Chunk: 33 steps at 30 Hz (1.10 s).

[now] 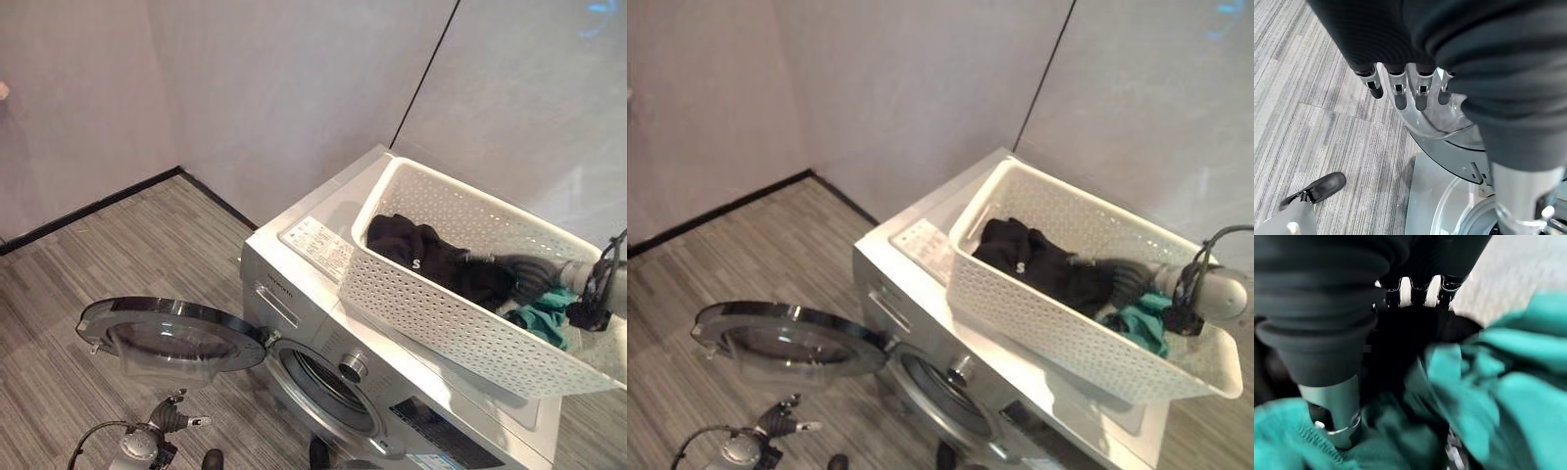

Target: Grab the laundry basket,head to the washer,open it,put in the laundry and shut it.

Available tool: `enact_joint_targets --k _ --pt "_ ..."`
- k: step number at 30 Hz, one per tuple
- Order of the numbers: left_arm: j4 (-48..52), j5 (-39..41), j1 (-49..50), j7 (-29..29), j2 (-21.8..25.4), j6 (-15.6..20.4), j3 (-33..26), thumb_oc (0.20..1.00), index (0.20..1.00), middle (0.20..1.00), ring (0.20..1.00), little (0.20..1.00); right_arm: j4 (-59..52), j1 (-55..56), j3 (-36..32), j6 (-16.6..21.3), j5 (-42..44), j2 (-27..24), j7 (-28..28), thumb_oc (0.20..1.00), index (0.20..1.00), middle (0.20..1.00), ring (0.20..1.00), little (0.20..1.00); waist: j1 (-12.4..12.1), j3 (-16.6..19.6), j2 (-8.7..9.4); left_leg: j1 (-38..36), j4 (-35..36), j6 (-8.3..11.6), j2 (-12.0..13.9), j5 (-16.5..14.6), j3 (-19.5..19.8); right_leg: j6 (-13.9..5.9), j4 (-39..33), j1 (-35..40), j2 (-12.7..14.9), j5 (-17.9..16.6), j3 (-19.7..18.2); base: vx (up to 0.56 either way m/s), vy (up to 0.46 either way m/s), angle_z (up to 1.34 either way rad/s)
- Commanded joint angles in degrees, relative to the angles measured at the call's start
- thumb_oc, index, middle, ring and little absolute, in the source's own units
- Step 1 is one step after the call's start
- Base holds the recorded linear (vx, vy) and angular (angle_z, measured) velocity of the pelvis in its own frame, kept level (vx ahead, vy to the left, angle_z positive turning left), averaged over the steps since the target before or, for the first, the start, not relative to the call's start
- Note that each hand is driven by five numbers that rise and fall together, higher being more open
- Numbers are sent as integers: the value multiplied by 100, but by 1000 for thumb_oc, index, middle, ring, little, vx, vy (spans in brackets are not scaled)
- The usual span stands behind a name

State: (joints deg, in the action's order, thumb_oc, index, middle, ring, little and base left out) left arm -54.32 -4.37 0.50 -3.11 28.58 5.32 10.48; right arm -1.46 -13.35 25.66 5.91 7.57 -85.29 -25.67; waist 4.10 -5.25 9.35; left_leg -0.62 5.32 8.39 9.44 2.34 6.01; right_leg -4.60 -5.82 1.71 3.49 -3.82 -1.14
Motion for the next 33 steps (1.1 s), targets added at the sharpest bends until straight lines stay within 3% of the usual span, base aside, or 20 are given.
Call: enact_joint_targets --k 1,7,8,14,15,16,20,24,25,30,31,33 --pt "34 233 -389 -44 121 241 328 1000 1000 1000 1000 1000 184 -763 229 -58 -427 -242 -192 1000 1000 1000 1000 1000 -206 -226 -133 52 -70 -245 238 -359 -100 -323 249 -180 393 485 51 -60 -27 7" --pt "300 364 -544 -8 198 252 417 1000 1000 1000 1000 1000 304 -1118 759 -167 -948 131 -205 1000 1000 1000 1000 1000 -257 -572 -177 360 -88 -251 223 -260 9 -298 279 -428 379 451 64 -88 -21 7" --pt "399 417 -642 49 226 262 465 1000 1000 1000 1000 1000 440 -1196 854 -200 -1119 385 -141 1000 1000 1000 1000 1000 -282 -695 -203 488 -89 -253 212 -207 37 -286 285 -532 373 429 74 -96 -26 -2" --pt "575 481 -785 117 280 264 522 1000 1000 1000 1000 1000 473 -1310 1068 -286 -1507 695 -194 1000 1000 1000 1000 1000 -291 -835 -245 682 -97 -271 166 -141 101 -249 294 -670 360 422 70 -54 -20 4" --pt "706 464 -749 121 276 259 517 1000 1000 1000 1000 1000 420 -1213 1000 -303 -1534 741 -228 558 558 558 558 558 -281 -849 -255 702 -99 -282 161 -136 124 -240 272 -655 351 432 69 -6 -20 9" --pt "746 453 -734 121 275 256 521 1000 1000 1000 1000 1000 461 -1151 916 -331 -1568 808 -183 200 200 200 200 200 -287 -845 -258 697 -99 -285 159 -141 131 -237 258 -639 349 433 76 -6 -21 10" --pt "835 441 -624 94 245 234 484 1000 1000 1000 1000 1000 539 -916 437 -359 -1639 998 70 200 200 200 200 200 -267 -811 -270 652 -94 -299 158 -162 142 -237 218 -598 337 432 56 1 -3 1" --pt "898 364 -466 63 215 188 417 1000 1000 1000 1000 1000 419 -294 -583 -400 -1648 1255 393 200 200 200 200 200 -270 -703 -253 551 -83 -319 161 -215 155 -241 183 -504 334 446 39 23 -6 2" --pt "1046 402 -265 39 173 188 266 1000 1000 1000 1000 1000 318 -2 -1313 -397 -1476 1467 736 200 200 200 200 200 -230 -587 -261 449 -75 -337 156 -257 139 -245 173 -430 337 450 18 51 -1 4" --pt "1314 400 -40 47 205 248 115 1000 1000 1000 1000 1000 163 231 -2213 -381 -1292 1760 1223 200 200 200 200 200 -272 -447 -262 319 -75 -362 136 -327 113 -252 132 -320 337 444 -25 20 -2 -1" --pt "1497 421 86 73 197 279 18 1000 1000 1000 1000 1000 116 171 -2621 -369 -1241 1902 1573 200 200 200 200 200 -268 -360 -276 276 -68 -376 124 -350 99 -252 118 -295 343 434 -39 26 3 -8" --pt "1591 453 140 79 204 292 -9 1000 1000 1000 1000 1000 83 150 -2784 -364 -1228 1968 1716 200 200 200 200 200 -287 -323 -279 253 -69 -382 119 -364 92 -257 112 -282 347 427 -37 19 3 -8"
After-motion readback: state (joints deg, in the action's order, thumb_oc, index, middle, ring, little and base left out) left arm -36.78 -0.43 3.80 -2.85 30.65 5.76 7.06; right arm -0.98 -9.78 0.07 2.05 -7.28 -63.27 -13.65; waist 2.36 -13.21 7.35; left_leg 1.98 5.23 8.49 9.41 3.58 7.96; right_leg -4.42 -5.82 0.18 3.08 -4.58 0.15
